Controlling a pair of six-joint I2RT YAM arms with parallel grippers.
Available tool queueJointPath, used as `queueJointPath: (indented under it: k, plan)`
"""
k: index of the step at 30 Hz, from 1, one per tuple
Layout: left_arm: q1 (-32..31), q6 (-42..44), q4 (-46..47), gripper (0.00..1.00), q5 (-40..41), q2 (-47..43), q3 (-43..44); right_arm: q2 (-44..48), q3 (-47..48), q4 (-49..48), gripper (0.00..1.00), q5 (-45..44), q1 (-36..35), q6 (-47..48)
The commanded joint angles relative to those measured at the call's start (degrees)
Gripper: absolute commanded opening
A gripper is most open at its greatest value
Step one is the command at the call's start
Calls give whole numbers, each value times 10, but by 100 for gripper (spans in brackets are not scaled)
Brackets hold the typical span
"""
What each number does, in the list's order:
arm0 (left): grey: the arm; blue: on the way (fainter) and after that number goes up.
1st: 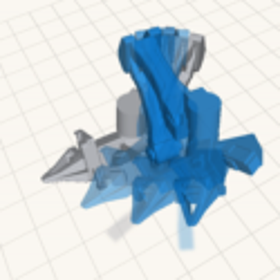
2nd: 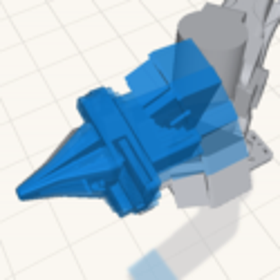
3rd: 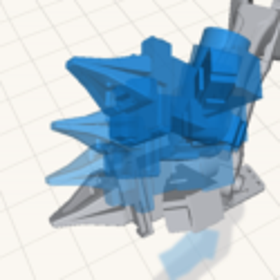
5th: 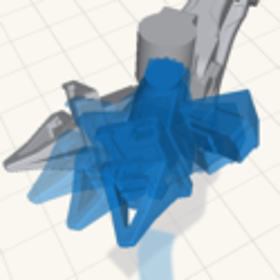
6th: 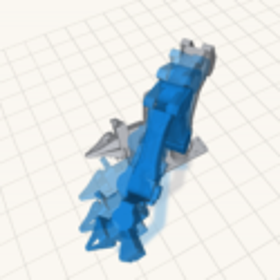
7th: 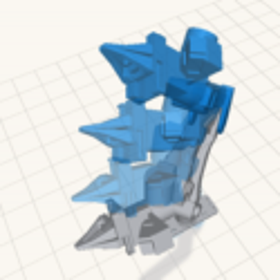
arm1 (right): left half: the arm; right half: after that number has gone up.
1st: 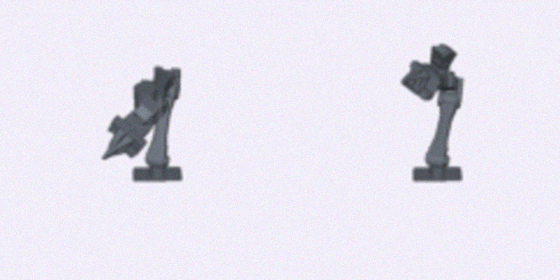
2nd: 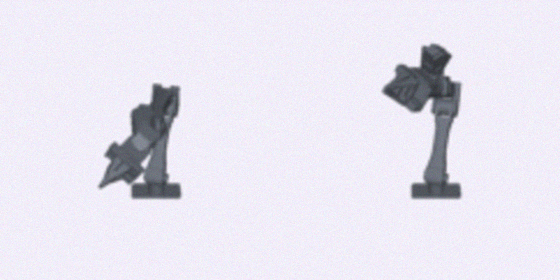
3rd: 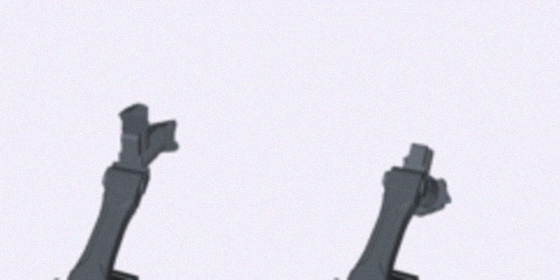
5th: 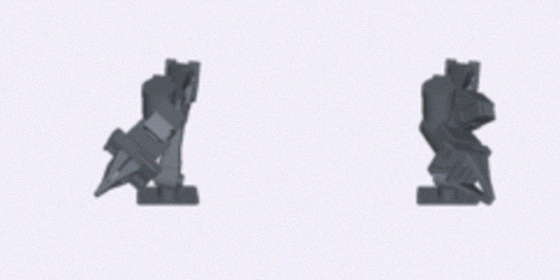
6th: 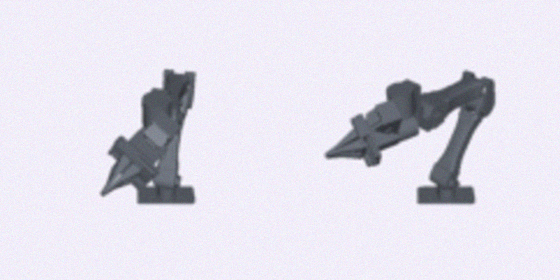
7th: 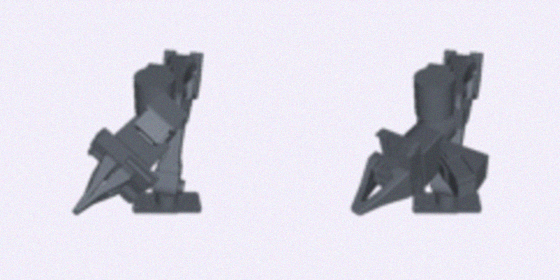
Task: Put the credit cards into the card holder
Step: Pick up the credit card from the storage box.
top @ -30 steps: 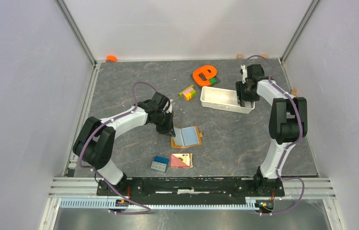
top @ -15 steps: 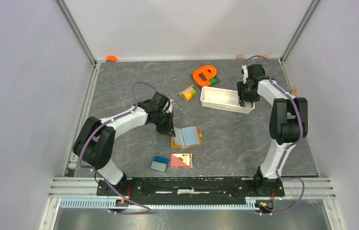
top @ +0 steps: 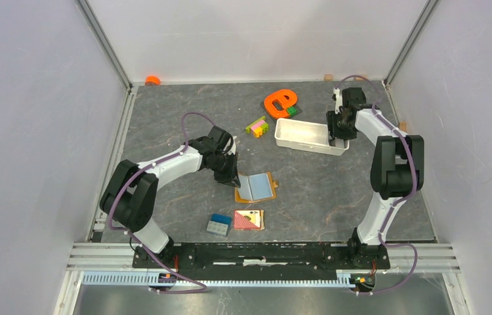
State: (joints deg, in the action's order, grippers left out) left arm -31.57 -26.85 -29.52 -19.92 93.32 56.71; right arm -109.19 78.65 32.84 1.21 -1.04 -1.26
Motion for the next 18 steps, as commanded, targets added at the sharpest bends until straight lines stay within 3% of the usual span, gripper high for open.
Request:
queueJointPath:
  k: [1, 18]
  plan:
    - [3, 22, 2, 2, -13, -4, 22, 38, 26, 5, 56, 15, -1, -5]
    - [3, 22, 2, 2, -15, -5, 22, 50, 27, 13, 48, 16, 3, -4]
